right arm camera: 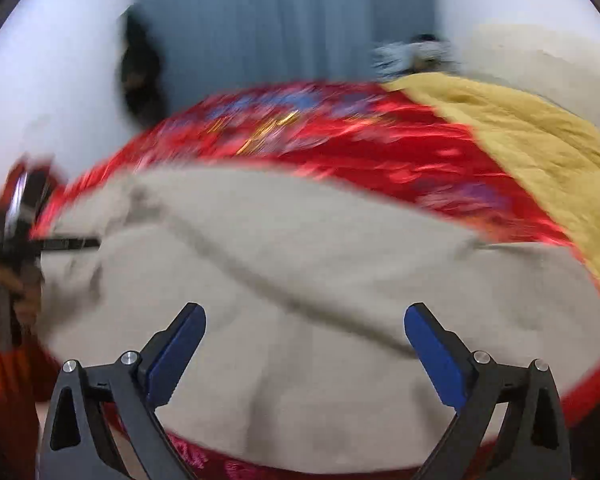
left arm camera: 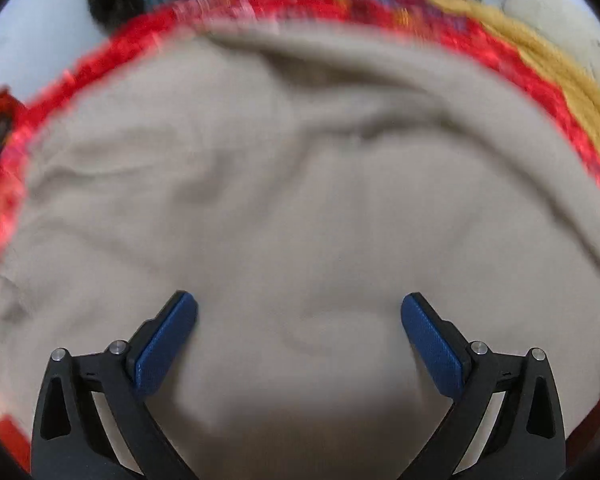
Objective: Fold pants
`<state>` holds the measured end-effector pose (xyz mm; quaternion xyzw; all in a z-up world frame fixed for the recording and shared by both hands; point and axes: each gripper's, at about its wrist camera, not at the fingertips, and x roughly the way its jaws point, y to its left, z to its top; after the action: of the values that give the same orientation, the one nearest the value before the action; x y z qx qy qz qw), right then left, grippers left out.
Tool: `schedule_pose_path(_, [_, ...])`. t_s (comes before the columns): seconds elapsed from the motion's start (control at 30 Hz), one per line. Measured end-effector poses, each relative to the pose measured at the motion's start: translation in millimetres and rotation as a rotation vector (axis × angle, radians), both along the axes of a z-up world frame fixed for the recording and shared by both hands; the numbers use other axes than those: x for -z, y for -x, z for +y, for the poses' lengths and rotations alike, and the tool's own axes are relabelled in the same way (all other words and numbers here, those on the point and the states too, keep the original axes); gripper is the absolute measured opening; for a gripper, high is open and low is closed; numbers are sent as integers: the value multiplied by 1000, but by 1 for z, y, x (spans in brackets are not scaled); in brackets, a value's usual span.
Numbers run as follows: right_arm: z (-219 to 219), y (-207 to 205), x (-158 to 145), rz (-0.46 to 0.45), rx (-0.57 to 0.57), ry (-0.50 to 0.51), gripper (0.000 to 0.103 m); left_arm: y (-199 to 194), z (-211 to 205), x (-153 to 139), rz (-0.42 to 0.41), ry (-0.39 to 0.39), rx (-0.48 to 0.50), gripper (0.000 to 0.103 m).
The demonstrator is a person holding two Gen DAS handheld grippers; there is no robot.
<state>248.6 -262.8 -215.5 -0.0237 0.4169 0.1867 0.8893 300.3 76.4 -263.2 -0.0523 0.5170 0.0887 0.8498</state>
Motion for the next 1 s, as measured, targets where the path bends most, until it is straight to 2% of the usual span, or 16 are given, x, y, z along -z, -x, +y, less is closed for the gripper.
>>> schedule_pose_path(0.03, [6,-5,17,71,-18,17,99,5,-4,2,-47,-29,27,102])
schedule_pose_path(0.07, [12,-9,36,145,-33,45,101,7,-5,2,-60,-38,34,102])
schedule_pose_path(0.1, [17,-7,48,137,-52,78,102,7,-5,3,-67,-34,28,102])
schedule_pose_path(0.13, [21,-3,49,91,-66,97,103,7,-4,4,-71,-32,25,102])
schedule_pose_path(0.17, [22,-3,48,87,-64,102,103,8,-5,4,-77,-34,26,102])
schedule_pose_path(0.4, [18,2,52,48,-53,63,103,16,-4,7,-125,-39,40,102])
schedule_pose_path(0.6, [18,10,57,14,-59,55,103,20,-5,8,-131,-50,44,102])
schedule_pose_path(1.0, [18,9,58,7,-60,54,103,16,-8,9,-132,-68,47,102])
